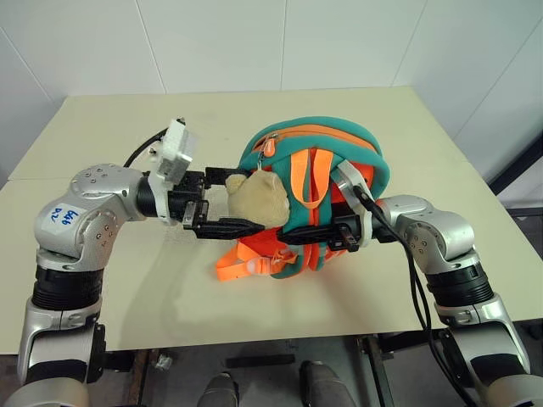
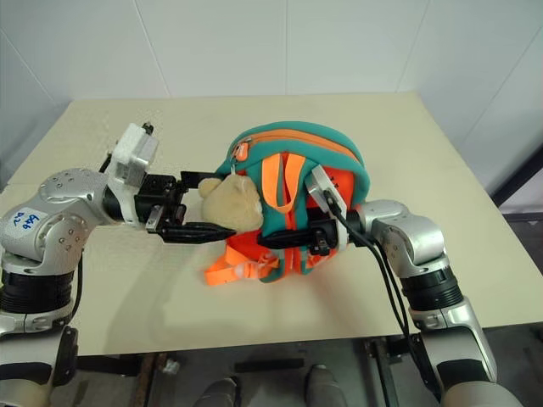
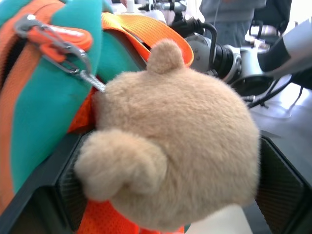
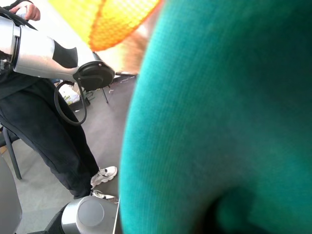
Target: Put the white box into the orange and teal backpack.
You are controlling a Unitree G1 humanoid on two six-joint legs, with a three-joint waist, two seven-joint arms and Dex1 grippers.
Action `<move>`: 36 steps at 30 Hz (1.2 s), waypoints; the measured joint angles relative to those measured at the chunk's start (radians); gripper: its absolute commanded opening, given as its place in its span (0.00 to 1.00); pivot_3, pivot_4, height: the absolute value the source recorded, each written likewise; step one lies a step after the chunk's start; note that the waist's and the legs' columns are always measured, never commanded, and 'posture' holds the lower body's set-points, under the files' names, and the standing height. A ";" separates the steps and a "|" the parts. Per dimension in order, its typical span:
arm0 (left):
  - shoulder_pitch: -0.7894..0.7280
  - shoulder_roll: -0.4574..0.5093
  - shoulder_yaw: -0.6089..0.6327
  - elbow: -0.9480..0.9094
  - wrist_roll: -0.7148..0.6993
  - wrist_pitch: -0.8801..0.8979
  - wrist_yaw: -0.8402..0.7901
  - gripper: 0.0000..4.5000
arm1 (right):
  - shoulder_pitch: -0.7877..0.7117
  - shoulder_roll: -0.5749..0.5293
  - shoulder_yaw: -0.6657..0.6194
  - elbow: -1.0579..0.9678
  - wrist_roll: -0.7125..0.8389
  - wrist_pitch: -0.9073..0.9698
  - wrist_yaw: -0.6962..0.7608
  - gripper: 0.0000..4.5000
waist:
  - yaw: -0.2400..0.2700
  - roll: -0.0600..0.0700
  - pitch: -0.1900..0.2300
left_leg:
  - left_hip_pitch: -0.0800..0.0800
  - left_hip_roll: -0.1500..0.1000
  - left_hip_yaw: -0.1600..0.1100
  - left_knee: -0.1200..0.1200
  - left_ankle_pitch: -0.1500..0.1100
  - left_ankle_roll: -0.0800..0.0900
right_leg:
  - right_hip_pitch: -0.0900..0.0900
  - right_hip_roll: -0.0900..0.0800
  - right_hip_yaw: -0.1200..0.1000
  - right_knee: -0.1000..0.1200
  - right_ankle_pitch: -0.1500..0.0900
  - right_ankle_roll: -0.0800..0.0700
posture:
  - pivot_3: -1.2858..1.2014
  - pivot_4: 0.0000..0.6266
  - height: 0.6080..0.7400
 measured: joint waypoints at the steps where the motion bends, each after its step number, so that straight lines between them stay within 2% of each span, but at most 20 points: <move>1: 0.000 0.001 -0.001 0.000 0.003 -0.012 -0.002 0.75 | 0.002 0.000 0.000 -0.003 0.001 0.001 -0.002 0.00 | 0.000 0.000 0.000 | 0.000 0.000 0.000 0.000 0.000 0.000 | 0.000 0.000 0.000 0.000 0.000 0.000 | 0.52 0.24 1.00; 6: -0.013 0.046 0.001 0.017 0.010 -0.040 -0.024 0.45 | 0.006 0.005 0.000 -0.010 0.001 0.001 -0.012 0.00 | -0.002 0.000 0.000 | 0.000 0.000 0.000 0.000 0.000 0.000 | 0.000 0.000 0.000 0.000 0.000 0.000 | 0.52 0.24 1.00; 8: -0.025 0.093 0.009 0.054 0.015 -0.045 -0.044 0.38 | 0.007 0.007 0.000 -0.013 0.002 0.001 -0.016 0.00 | -0.003 0.000 0.000 | 0.000 0.000 0.000 0.000 0.000 0.000 | 0.000 0.000 0.000 0.000 0.000 0.000 | 0.52 0.24 1.00; 10: -0.036 0.141 0.019 0.092 0.014 -0.047 -0.075 0.38 | 0.009 0.007 0.000 -0.017 0.002 0.001 -0.020 0.00 | -0.003 0.000 0.000 | 0.000 0.000 0.000 -0.001 0.000 0.000 | 0.000 0.000 0.000 0.000 0.000 0.000 | 0.52 0.24 1.00; 14: -0.096 0.299 0.035 0.239 0.037 -0.067 -0.171 0.38 | 0.022 0.006 -0.001 -0.031 0.002 0.002 -0.027 0.00 | -0.005 0.000 0.000 | 0.000 0.000 0.000 -0.002 0.000 0.001 | -0.001 0.001 0.000 0.000 -0.001 -0.001 | 0.52 0.24 1.00; 17: -0.125 0.335 0.035 0.386 0.092 -0.142 -0.220 0.38 | 0.026 0.006 -0.001 -0.040 0.002 0.002 -0.031 0.00 | -0.003 0.000 0.000 | 0.000 0.000 0.000 -0.002 -0.001 0.001 | -0.001 0.001 0.000 0.000 -0.002 -0.001 | 0.52 0.24 1.00; 22: -0.097 0.274 0.028 0.513 0.134 -0.226 -0.235 0.38 | 0.026 0.013 -0.018 -0.038 0.001 -0.013 -0.075 0.00 | -0.001 0.000 0.000 | 0.000 0.000 0.000 -0.002 -0.001 0.001 | -0.001 0.000 0.000 0.000 -0.002 -0.001 | 0.52 0.24 1.00; 28: 0.096 0.094 -0.019 0.529 0.186 -0.313 -0.175 0.38 | 0.075 0.014 -0.056 -0.049 0.006 -0.014 -0.142 0.00 | -0.001 0.000 0.000 | 0.000 0.001 0.000 -0.002 -0.001 0.001 | -0.001 0.001 0.000 0.000 -0.002 -0.001 | 0.52 0.24 1.00; 32: 0.159 0.009 -0.027 0.593 0.219 -0.370 -0.112 0.38 | 0.112 0.014 -0.079 -0.072 0.010 -0.013 -0.181 0.00 | 0.005 0.000 0.000 | -0.001 0.001 0.000 0.000 -0.001 0.001 | -0.001 0.001 0.000 0.001 -0.001 -0.002 | 0.52 0.24 1.00; 36: 0.177 -0.021 -0.020 0.631 0.234 -0.409 -0.075 0.38 | 0.140 0.021 -0.082 -0.103 0.026 -0.010 -0.214 0.00 | 0.011 0.000 0.000 | 0.000 0.001 0.000 0.000 -0.001 0.001 | 0.000 0.001 0.000 0.001 -0.001 -0.002 | 0.52 0.24 1.00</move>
